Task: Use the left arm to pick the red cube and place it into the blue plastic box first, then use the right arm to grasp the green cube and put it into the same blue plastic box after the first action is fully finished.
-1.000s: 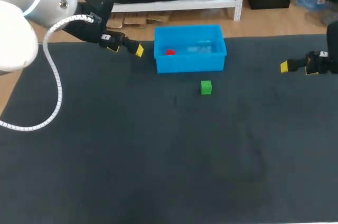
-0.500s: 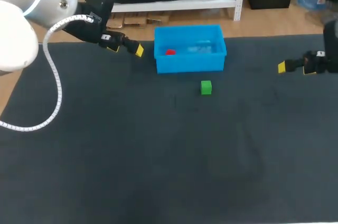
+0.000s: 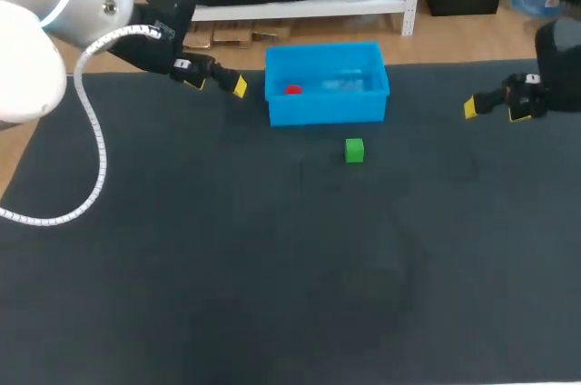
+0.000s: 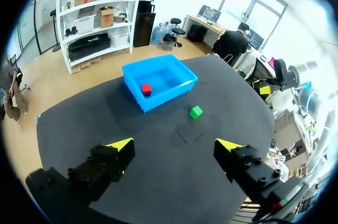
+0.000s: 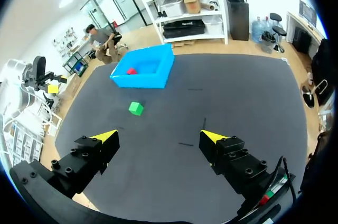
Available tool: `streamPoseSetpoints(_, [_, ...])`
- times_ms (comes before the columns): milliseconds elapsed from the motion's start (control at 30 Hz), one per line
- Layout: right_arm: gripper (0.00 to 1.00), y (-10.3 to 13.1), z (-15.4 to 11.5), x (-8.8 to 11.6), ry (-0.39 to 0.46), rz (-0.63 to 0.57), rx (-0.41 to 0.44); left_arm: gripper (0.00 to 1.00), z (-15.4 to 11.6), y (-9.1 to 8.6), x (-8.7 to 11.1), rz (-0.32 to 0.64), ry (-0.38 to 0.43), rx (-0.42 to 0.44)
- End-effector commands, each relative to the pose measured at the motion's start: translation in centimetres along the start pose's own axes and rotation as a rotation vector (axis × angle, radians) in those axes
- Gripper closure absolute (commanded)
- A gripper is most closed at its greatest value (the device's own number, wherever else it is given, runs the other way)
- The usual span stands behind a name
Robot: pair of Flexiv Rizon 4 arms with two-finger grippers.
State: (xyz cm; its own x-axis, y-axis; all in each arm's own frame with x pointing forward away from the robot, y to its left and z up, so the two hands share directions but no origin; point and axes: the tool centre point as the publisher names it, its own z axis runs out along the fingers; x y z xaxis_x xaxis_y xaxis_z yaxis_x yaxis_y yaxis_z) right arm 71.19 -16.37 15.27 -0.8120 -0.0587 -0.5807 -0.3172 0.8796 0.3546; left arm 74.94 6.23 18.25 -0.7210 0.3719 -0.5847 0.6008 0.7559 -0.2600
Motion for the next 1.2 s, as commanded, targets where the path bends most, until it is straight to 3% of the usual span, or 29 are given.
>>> streamPoseSetpoints(33, [0.0, 0.0, 0.3, -0.9, 0.04, -0.007, 0.038, 0.0, 0.0, 0.1, 0.1, 0.002, -0.005, 0.004])
streamPoseSetpoints(433, [0.0, 0.0, 1.3, -2.1, 0.09, -0.035, 0.04, 0.0, 0.0, 0.1, 0.1, 0.002, -0.005, 0.004])
streamPoseSetpoints(1200, [0.0, 5.8, 4.8, -3.3, 0.162, 0.028, 0.154, 0.0, 0.0, 0.1, 0.1, 0.002, -0.005, 0.004])
